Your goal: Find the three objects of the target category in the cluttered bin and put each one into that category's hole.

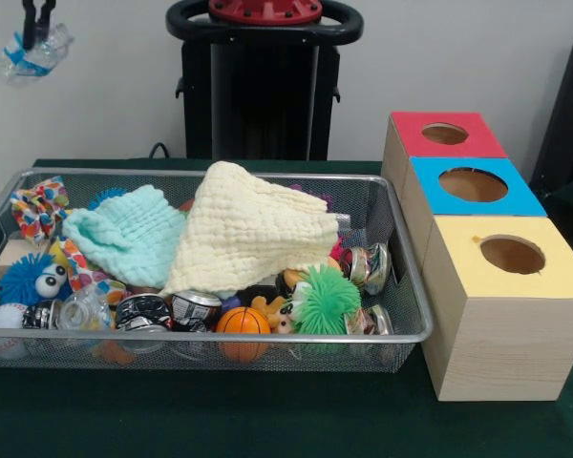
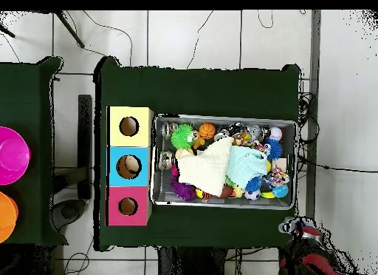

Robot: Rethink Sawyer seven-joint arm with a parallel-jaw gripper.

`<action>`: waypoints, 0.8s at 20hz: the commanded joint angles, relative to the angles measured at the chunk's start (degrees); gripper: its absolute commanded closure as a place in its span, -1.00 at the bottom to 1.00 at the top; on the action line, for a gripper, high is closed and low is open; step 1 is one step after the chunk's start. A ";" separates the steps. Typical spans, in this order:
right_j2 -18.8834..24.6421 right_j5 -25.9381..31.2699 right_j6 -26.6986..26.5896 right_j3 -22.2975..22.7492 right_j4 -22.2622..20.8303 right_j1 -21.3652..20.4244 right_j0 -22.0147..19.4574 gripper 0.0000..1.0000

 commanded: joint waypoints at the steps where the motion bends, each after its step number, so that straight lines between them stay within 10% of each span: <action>1: -1.90 0.37 9.38 6.27 -1.99 -1.21 6.72 1.00; 11: -17.39 -2.53 26.89 4.49 -9.13 3.45 25.08 1.00; 16: -20.28 -1.44 28.93 3.56 -3.89 3.24 32.48 1.00</action>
